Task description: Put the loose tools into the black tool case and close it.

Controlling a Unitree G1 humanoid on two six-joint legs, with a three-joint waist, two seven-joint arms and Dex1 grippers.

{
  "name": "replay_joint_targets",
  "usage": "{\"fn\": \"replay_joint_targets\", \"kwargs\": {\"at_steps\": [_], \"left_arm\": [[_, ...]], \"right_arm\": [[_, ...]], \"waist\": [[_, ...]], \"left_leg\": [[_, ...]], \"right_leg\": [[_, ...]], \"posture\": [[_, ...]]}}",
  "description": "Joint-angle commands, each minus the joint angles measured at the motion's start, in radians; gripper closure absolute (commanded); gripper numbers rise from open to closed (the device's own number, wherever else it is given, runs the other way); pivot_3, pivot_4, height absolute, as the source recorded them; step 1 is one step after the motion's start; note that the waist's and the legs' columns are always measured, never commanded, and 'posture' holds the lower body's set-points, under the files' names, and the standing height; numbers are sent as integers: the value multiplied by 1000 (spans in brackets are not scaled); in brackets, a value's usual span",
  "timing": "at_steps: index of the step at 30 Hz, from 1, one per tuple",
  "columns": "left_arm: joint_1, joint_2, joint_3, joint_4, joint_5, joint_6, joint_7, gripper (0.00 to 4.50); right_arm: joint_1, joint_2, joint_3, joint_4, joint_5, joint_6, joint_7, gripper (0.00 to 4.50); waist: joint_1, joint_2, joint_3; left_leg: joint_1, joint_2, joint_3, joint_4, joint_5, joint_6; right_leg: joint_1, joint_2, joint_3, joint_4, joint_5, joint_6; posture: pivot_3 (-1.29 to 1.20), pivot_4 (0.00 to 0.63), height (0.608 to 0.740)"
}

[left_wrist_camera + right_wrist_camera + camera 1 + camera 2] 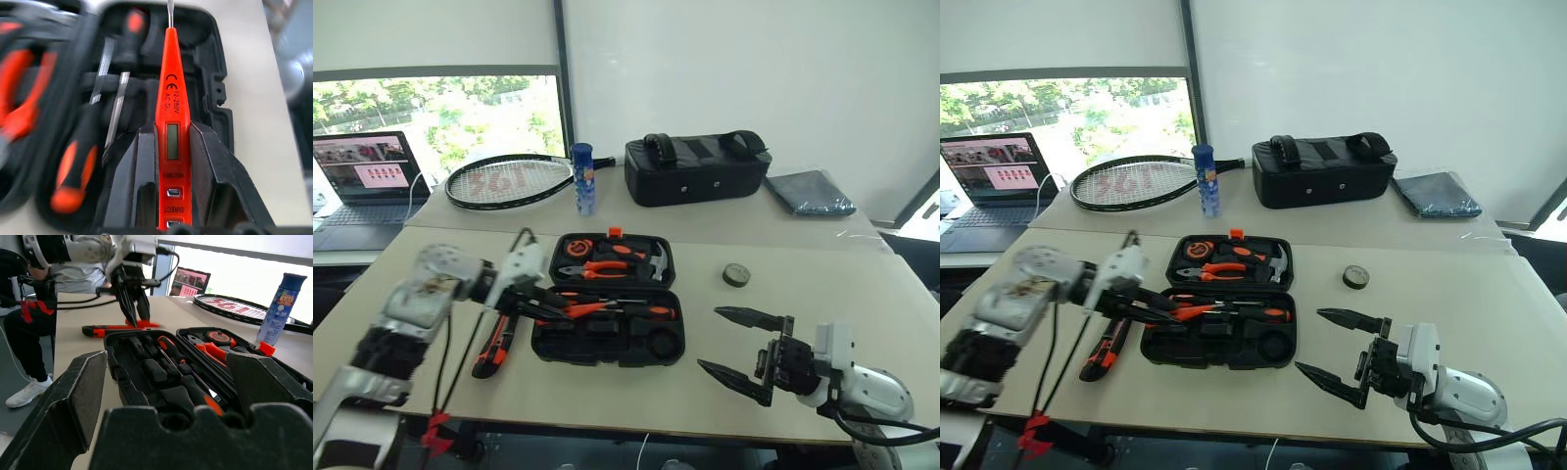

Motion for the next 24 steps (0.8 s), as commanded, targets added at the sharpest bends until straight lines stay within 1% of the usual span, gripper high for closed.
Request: {"fn": "replay_joint_targets", "kwargs": {"at_steps": [1,5,11,14,18,24], "left_arm": [[-72,-29,-43,80,106,-66,44,4060],[-94,-40,-77,131,167,-102,38,4060],[-102,-48,-88,156,187,-125,2,4060],[-107,-56,-95,168,205,-117,4,4060],[-112,-48,-117,189,264,-129,12,4060],[-112,-56,-121,188,293,-102,27,4060]], "right_arm": [[17,-4,-15,-72,19,12,-30,0],[44,1,-14,-96,12,13,-51,0],[60,4,-14,-108,6,9,-75,0],[59,6,-9,-109,2,8,-81,0],[55,6,-3,-109,-2,6,-89,0],[49,8,9,-103,-8,1,-92,0]], "waist": [[-4,0,0],[-11,0,0],[-12,0,0],[-12,0,0],[-13,0,0],[-15,0,0]], "left_leg": [[0,0,0,0,0,0],[-1,0,-1,0,0,0],[-2,0,-1,2,0,0],[-2,0,-1,2,0,0],[-2,0,-1,2,0,0],[-1,0,-1,2,0,0]], "right_leg": [[0,0,0,0,0,0],[0,0,0,0,0,0],[-1,0,-1,0,0,0],[-1,0,-1,0,0,1],[-1,0,-1,0,0,1],[0,0,-1,1,0,1]], "posture": [[0,150,740],[0,150,740],[0,150,740],[0,150,740],[0,150,740],[0,150,740]]}}
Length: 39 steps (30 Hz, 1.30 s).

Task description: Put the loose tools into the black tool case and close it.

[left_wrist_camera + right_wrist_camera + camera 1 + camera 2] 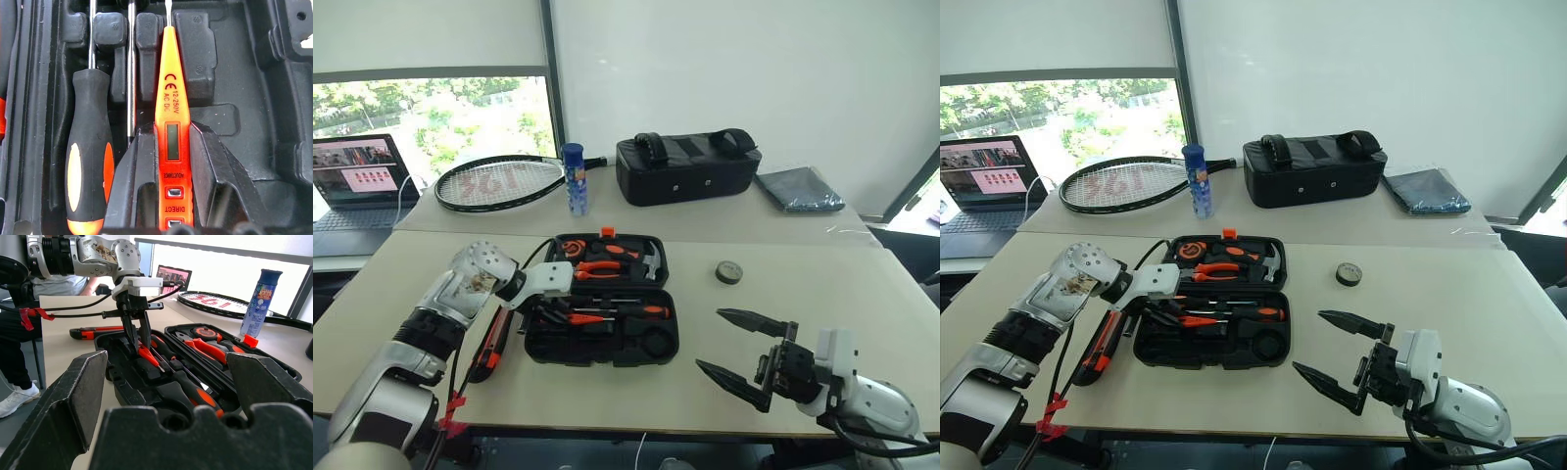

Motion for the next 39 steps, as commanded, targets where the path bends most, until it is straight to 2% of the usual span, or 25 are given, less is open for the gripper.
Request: {"fn": "replay_joint_targets", "kwargs": {"at_steps": [1,9,15,20,27,39], "left_arm": [[-15,1,-13,-1,47,20,18,4060],[-2,13,-25,-32,78,28,6,4060],[-15,-24,58,-76,-31,40,2,4060],[-26,0,99,-107,-88,78,-35,4060],[5,16,78,-75,-53,18,-8,4060],[38,-13,28,-67,15,51,39,4060]], "right_arm": [[-6,5,4,-31,-4,-13,-6,0],[-8,4,10,-24,-4,-18,0,0],[-14,8,14,-10,-6,-23,7,0],[-28,4,11,15,-7,-22,22,0],[-43,12,16,30,-12,-23,26,0],[-35,11,15,14,-9,-15,28,0]], "waist": [[-1,0,0],[0,0,0],[1,0,0],[3,0,0],[2,0,0],[2,0,0]], "left_leg": [[0,0,0,0,0,0],[2,0,0,1,0,0],[1,0,0,1,0,0],[-2,0,0,3,0,0],[-2,0,-1,5,0,1],[-3,0,-1,8,-1,2]], "right_leg": [[0,0,0,0,0,0],[2,0,0,1,0,0],[2,0,0,1,0,0],[-1,0,-1,1,0,1],[0,0,-1,1,1,1],[0,0,-1,1,1,2]], "posture": [[0,150,740],[0,150,740],[0,150,740],[0,150,740],[0,150,740],[0,150,740]]}}
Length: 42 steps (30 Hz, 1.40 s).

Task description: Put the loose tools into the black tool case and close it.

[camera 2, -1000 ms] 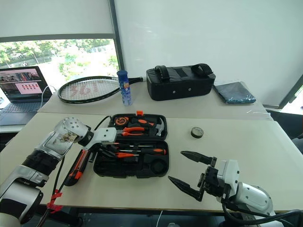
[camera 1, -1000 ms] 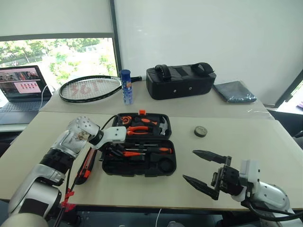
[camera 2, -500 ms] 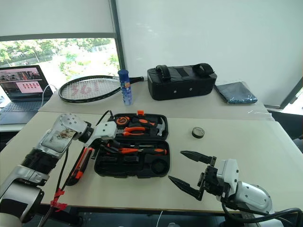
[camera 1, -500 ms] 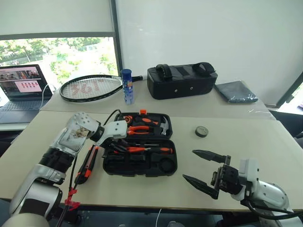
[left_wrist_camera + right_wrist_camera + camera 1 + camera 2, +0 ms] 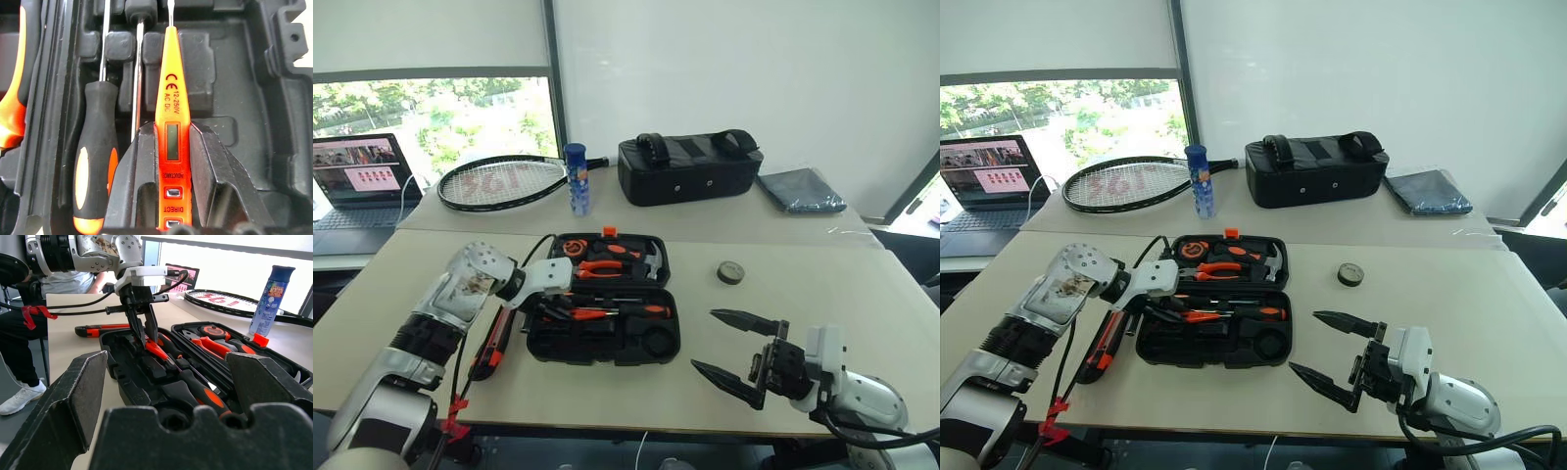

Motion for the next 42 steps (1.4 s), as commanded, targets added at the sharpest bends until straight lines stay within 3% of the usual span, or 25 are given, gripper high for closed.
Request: {"fn": "replay_joint_targets", "kwargs": {"at_steps": [1,10,12,14,17,24,29,33,38,42], "left_arm": [[-1,-7,-12,5,23,19,17,4060],[-17,-7,-44,16,55,25,0,4060],[-28,-15,-34,24,54,27,10,3060],[-37,-20,-22,26,44,8,8,2553],[-44,-27,13,3,0,11,-9,1450],[-50,20,63,-93,-96,75,-95,1450],[-49,17,98,-56,-101,43,-34,1450],[-35,-29,125,25,-105,-11,37,2380],[8,-50,128,52,-115,-23,51,4364],[22,-58,124,61,-103,-23,78,4492]], "right_arm": [[4,-1,-10,-32,9,-13,-1,0],[5,4,-8,-33,8,-15,-6,0],[1,7,-4,-30,6,-17,-7,0],[-1,10,-3,-27,5,-17,-8,0],[-2,13,-1,-22,2,-20,-5,0],[-5,18,4,-9,0,-21,1,0],[-12,21,11,1,-1,-21,6,0],[-22,25,21,8,-5,-22,2,0],[-20,28,22,9,-10,-27,-3,0],[-14,29,19,7,-11,-29,-4,0]], "waist": [[0,0,0],[0,0,0],[0,0,0],[0,0,0],[4,1,0],[10,1,0],[10,1,0],[14,1,0],[15,1,0],[19,1,0]], "left_leg": [[0,0,0,0,0,0],[1,0,0,0,0,0],[1,0,0,0,0,0],[1,0,0,0,0,0],[1,0,0,1,0,0],[-1,0,0,3,0,0],[-1,0,0,3,0,0],[-1,0,0,3,0,0],[-1,0,0,3,0,0],[-2,0,0,3,0,0]], "right_leg": [[0,0,0,0,0,0],[1,0,0,0,0,0],[1,0,0,0,0,0],[1,0,0,0,0,0],[1,0,0,1,1,1],[0,0,0,0,1,2],[0,0,0,0,1,2],[0,0,0,0,1,2],[0,0,1,0,1,2],[-1,0,0,0,2,2]], "posture": [[0,150,740],[0,150,740],[0,150,740],[0,150,740],[0,150,740],[0,150,740],[0,150,740],[0,150,740],[0,150,740],[0,150,740]]}}
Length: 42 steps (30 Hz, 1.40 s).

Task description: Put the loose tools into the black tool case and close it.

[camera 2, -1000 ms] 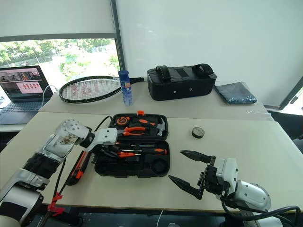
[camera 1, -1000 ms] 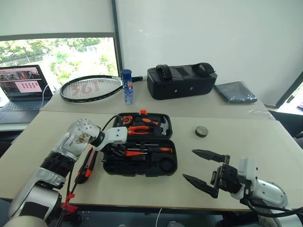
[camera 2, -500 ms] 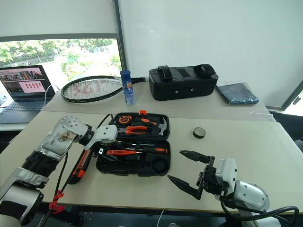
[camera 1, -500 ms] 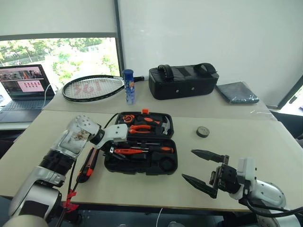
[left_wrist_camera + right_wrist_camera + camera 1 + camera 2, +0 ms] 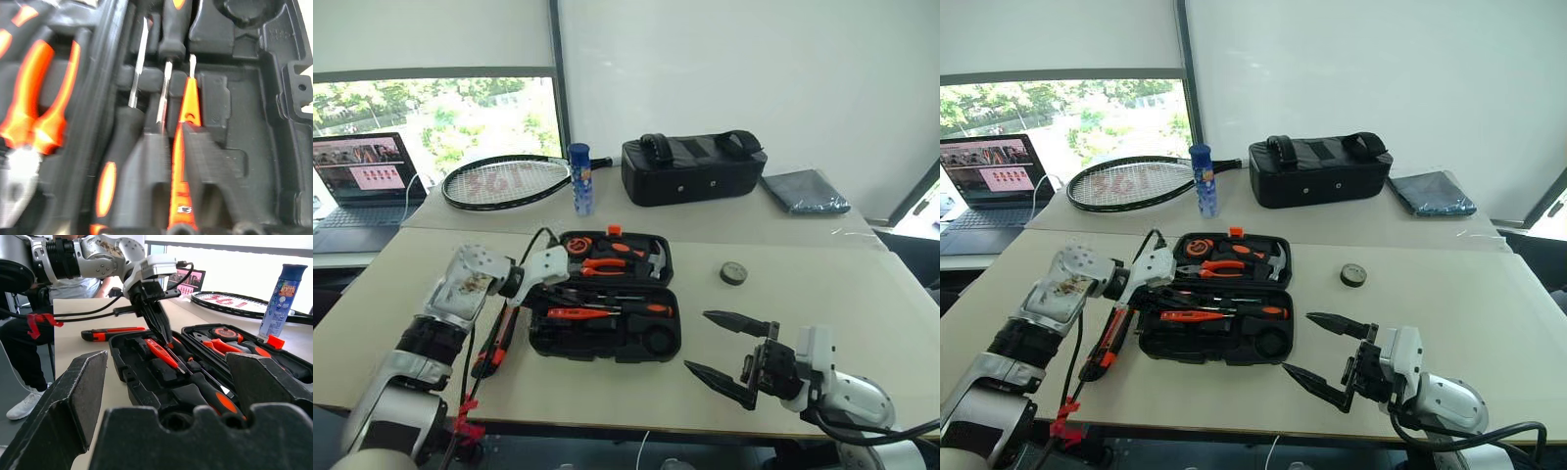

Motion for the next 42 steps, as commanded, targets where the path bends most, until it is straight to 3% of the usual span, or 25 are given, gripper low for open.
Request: {"fn": "replay_joint_targets", "kwargs": {"at_steps": [1,17,31,42], "left_arm": [[-4,5,6,-14,6,-22,11,4492],[36,5,-37,-14,63,-91,36,4492],[50,-7,22,-116,-24,-4,74,4492],[83,21,-19,-107,24,11,104,4492]], "right_arm": [[0,2,-17,-15,-1,-27,-3,0],[4,1,-17,-14,0,-31,-2,0],[-11,4,-4,0,-4,-34,2,0],[-15,9,-1,2,-9,-33,0,0]], "waist": [[2,0,0],[3,0,0],[2,0,0],[2,0,0]], "left_leg": [[0,0,0,0,0,0],[2,0,0,0,0,0],[2,0,0,0,0,0],[2,0,0,0,0,0]], "right_leg": [[0,0,0,0,0,0],[2,0,0,0,0,0],[2,0,0,0,0,0],[2,0,0,0,0,0]], "posture": [[0,150,740],[0,150,740],[0,150,740],[0,150,740]]}}
